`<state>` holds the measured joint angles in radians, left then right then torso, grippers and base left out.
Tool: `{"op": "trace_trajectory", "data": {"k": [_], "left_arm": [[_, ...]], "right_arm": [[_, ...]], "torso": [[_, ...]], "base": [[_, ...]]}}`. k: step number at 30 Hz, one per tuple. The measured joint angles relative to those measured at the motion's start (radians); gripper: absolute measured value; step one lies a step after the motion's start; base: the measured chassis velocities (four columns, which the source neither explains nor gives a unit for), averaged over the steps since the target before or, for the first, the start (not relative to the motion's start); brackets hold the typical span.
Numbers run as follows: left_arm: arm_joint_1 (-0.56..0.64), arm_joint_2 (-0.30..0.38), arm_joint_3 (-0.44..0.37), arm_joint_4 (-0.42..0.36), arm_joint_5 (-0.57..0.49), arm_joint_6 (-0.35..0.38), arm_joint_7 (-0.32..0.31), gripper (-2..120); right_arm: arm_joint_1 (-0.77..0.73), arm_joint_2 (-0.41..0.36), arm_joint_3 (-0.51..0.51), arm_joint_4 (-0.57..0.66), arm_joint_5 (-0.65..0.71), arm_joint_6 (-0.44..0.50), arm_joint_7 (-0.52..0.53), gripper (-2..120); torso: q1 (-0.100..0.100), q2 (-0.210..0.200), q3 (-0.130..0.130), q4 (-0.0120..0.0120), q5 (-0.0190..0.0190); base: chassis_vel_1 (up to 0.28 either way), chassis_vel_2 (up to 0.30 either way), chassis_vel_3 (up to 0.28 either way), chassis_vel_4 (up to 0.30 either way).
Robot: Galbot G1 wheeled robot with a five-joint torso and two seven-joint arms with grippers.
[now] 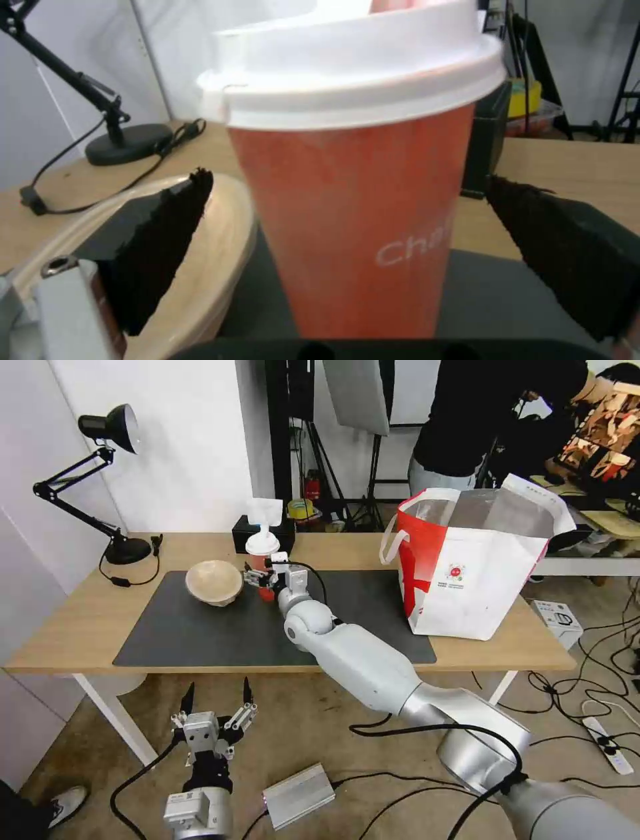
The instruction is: Pick up the trash from the table and place it into the takeout bag.
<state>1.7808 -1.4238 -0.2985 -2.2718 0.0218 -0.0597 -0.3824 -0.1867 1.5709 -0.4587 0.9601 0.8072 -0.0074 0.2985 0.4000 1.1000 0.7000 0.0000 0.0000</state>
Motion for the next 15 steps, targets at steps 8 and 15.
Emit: {"op": "trace_trajectory", "data": {"k": [8,15], "left_arm": [[0.000,0.000,0.003,0.003,0.002,0.000,0.000,100],[-0.001,0.001,0.007,0.002,0.003,0.000,0.000,100]], "right_arm": [[0.002,0.000,0.011,-0.033,0.002,0.013,-0.027,100],[0.005,0.000,0.015,-0.046,0.007,0.019,-0.048,100]], "torso": [[0.000,0.000,0.000,-0.0001,0.0001],[0.000,0.000,0.000,0.0000,0.0001]], "base": [[0.000,0.000,0.000,0.000],[0.000,0.000,0.000,0.000]]}}
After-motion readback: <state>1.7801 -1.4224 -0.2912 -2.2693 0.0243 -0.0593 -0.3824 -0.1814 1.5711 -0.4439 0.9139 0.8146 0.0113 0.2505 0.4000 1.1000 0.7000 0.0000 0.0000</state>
